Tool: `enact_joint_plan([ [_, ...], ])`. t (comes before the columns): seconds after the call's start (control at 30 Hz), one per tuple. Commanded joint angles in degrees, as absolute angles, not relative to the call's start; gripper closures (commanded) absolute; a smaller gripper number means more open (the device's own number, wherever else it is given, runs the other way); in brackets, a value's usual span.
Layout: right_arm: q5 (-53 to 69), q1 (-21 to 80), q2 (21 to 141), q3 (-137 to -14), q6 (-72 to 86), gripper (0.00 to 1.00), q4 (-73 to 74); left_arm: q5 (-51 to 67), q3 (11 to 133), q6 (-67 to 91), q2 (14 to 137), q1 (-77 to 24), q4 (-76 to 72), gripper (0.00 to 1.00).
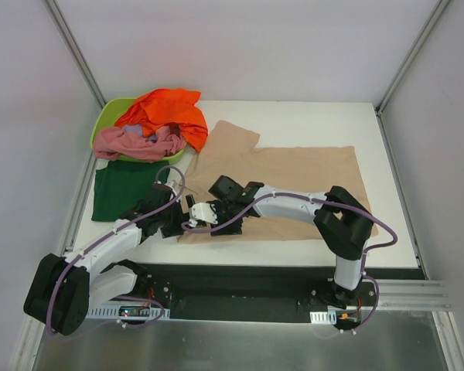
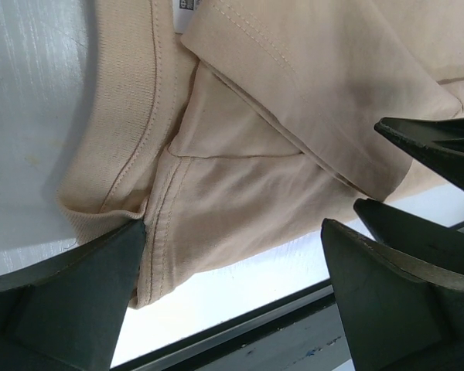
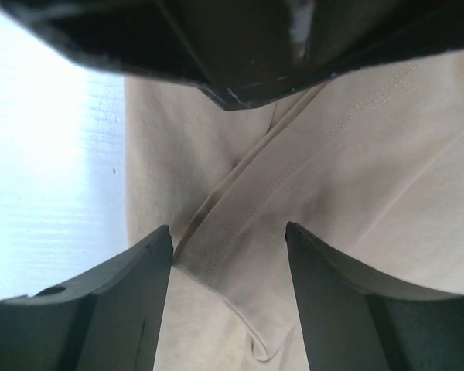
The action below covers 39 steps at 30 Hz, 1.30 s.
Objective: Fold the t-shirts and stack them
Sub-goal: Fold the flattened tshirt in 1/3 of the way
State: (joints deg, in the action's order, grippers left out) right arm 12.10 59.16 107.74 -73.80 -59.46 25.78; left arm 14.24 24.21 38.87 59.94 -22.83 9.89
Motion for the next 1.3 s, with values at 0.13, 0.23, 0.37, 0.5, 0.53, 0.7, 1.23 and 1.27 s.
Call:
enact_joint_plan([
  [0.13,9.32,58.97,103.45,-69.35,-57.83,0.36,27.69,11.25,24.08,36.74,61.35,-22.85,14.15,0.01],
  [0.23,9.75,59.06,103.18,-69.17,-57.83,0.35,27.33,11.08,24.08,36.74,61.35,-22.85,14.33,0.01],
  [0.37,9.40,59.15,103.62,-68.99,-57.48,0.37,25.93,11.34,24.17,36.83,61.52,-22.85,14.33,0.01],
  [0.5,8.79,59.15,103.62,-69.17,-56.78,0.40,23.12,11.42,24.26,36.65,61.96,-22.85,14.33,0.01],
  [0.53,8.44,59.15,103.45,-69.08,-56.52,0.40,22.33,11.43,24.26,36.65,61.96,-22.85,14.33,0.01],
  [0.7,6.86,59.15,103.36,-68.29,-54.76,0.49,19.34,11.34,24.17,36.83,61.88,-22.85,14.41,0.01],
  [1.23,8.95,53.97,101.34,-66.36,-37.55,0.78,15.65,10.99,23.38,37.09,61.09,-22.85,14.59,0.01],
  [1.27,10.01,53.27,101.34,-66.01,-36.14,0.78,15.47,10.73,23.38,37.00,61.17,-22.85,14.68,0.01],
])
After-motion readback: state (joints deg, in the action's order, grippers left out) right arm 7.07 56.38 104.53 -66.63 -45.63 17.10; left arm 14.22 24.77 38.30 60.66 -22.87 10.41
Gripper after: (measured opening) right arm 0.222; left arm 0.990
